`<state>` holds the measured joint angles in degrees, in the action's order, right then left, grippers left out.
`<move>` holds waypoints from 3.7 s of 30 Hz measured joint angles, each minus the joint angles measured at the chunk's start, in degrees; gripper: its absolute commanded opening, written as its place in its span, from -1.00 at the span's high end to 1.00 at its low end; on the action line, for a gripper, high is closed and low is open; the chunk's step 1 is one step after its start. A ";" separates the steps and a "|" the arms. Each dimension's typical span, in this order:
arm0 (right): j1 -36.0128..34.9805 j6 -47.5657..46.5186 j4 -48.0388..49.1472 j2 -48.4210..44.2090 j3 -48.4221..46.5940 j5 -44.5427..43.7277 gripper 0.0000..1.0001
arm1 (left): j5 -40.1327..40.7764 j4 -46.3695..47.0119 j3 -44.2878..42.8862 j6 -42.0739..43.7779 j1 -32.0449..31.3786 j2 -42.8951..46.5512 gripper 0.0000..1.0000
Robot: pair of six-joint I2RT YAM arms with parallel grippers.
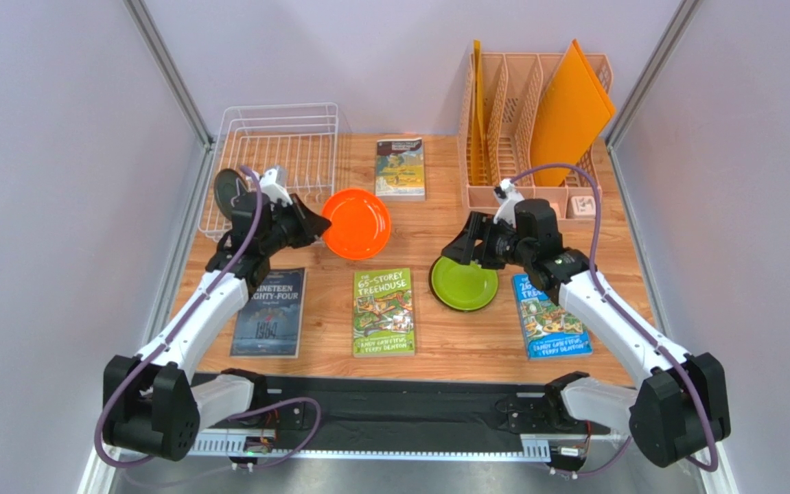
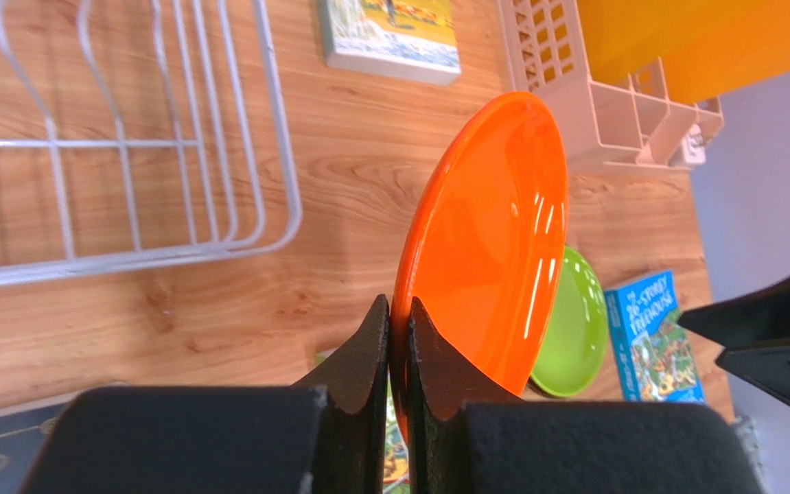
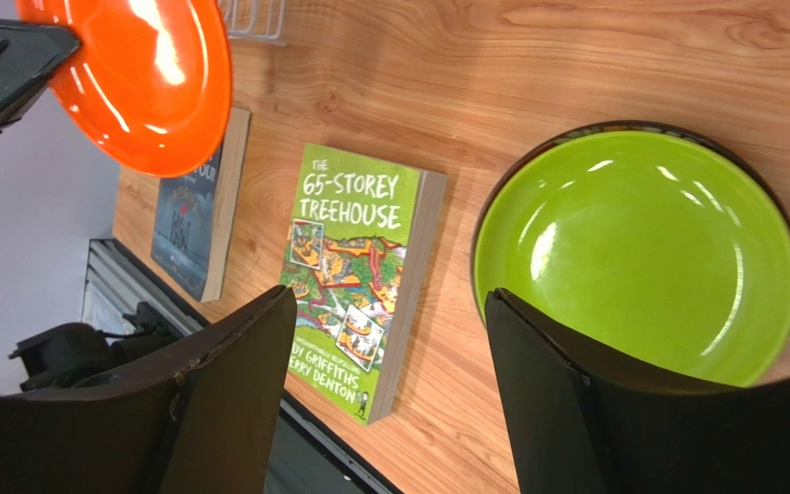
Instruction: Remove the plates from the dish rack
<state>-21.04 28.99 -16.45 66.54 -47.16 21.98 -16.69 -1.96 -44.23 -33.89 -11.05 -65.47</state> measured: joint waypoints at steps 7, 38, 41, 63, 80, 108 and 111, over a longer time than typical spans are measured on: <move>-3.63 1.86 4.20 0.35 0.46 1.25 -0.47 | 0.52 3.04 0.79 -2.75 -4.90 0.13 1.00; -0.87 5.88 15.02 6.34 3.48 2.29 1.00 | 8.09 6.21 1.05 -2.45 -19.96 -5.05 -0.99; 4.46 5.14 10.05 1.44 5.66 -0.92 1.00 | 12.98 3.34 0.96 0.48 -20.00 -2.99 -0.99; 11.41 3.80 -2.01 4.85 10.43 -5.27 1.00 | 42.77 -5.99 -2.97 14.91 -17.27 6.10 -0.99; 12.00 4.94 4.68 10.49 11.23 0.31 -0.33 | 40.74 -5.99 -2.97 15.06 -9.79 5.86 -0.99; 11.91 -1.31 -8.04 7.89 0.07 -11.28 -0.39 | 30.38 2.05 -12.70 15.19 21.99 -21.29 -0.86; 11.91 -1.44 -7.67 10.16 -0.72 -10.86 -0.39 | 28.96 3.72 -13.77 15.17 23.43 -24.20 -0.75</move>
<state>-9.13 27.55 -24.12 76.71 -47.88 11.11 12.27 1.76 -58.00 -18.72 12.38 -89.67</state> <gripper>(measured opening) 0.696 0.929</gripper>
